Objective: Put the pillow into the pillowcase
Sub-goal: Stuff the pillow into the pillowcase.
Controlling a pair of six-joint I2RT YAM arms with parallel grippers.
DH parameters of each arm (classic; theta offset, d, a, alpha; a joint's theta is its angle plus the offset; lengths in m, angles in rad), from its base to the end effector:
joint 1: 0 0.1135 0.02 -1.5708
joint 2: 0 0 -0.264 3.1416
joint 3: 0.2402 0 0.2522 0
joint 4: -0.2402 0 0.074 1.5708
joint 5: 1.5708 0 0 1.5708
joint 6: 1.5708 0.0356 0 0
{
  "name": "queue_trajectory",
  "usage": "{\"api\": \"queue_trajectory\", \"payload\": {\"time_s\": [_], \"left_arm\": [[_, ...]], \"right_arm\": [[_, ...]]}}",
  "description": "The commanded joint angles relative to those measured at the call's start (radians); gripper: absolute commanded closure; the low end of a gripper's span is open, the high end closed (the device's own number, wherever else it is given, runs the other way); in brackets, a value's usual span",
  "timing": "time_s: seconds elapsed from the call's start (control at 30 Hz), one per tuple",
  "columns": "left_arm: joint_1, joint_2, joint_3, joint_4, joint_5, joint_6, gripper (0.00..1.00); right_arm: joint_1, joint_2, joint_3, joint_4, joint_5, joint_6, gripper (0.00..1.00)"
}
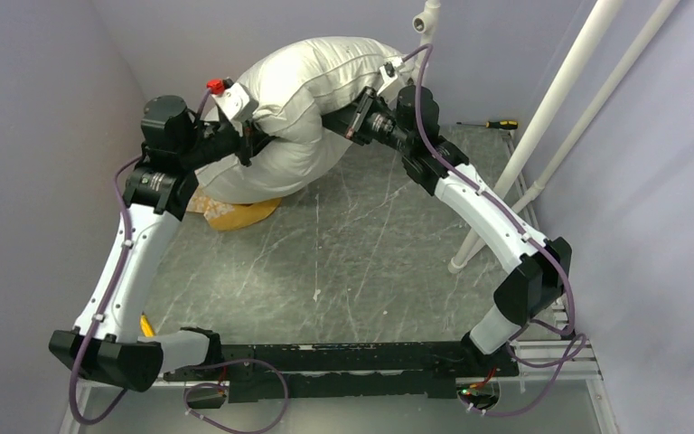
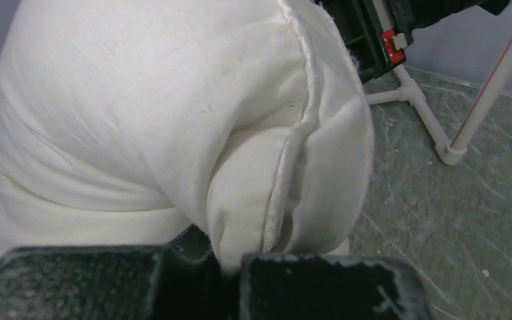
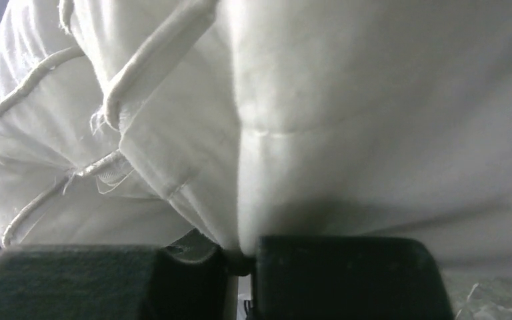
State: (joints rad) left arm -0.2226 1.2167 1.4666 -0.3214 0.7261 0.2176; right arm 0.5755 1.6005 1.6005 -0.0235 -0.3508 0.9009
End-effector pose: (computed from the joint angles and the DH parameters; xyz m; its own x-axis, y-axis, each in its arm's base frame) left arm 0.2399 -0.0785 0.4726 0.1071 0.1413 -0.9842 0.8069 0.5659 0.1690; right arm 0.3123 0.2172 0.4349 -0.6388 0.4631 -0.6144 -0.4808 0.3831 0.7887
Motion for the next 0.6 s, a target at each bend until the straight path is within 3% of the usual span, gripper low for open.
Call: {"api": "queue_trajectory", "payload": {"time_s": [0.0, 0.07, 0.1, 0.17, 0.27, 0.4, 0.57], "left_arm": [[-0.038, 0.037, 0.051, 0.064, -0.065, -0.078, 1.00], [-0.038, 0.054, 0.099, 0.034, -0.169, -0.099, 1.00], [-0.038, 0.065, 0.123, 0.013, -0.227, -0.105, 1.00], [-0.037, 0.090, 0.184, -0.037, -0.329, -0.111, 1.00], [-0.037, 0.108, 0.231, -0.069, -0.449, -0.143, 1.00], [-0.031, 0.099, 0.251, -0.052, -0.565, -0.176, 1.00], [-0.009, 0.122, 0.323, -0.119, -0.636, -0.175, 1.00]], "right_arm": [[0.042, -0.020, 0.143, 0.012, -0.070, -0.073, 0.71], [0.043, -0.099, 0.096, -0.060, 0.014, -0.129, 0.32], [0.042, -0.149, 0.056, -0.075, 0.058, -0.150, 0.18], [0.043, -0.253, -0.037, -0.116, 0.150, -0.181, 0.06], [0.042, -0.383, -0.144, -0.210, 0.232, -0.191, 0.02], [0.041, -0.472, -0.374, -0.184, 0.201, -0.088, 0.02], [0.042, -0.473, -0.693, 0.119, 0.092, 0.102, 0.03]]}}
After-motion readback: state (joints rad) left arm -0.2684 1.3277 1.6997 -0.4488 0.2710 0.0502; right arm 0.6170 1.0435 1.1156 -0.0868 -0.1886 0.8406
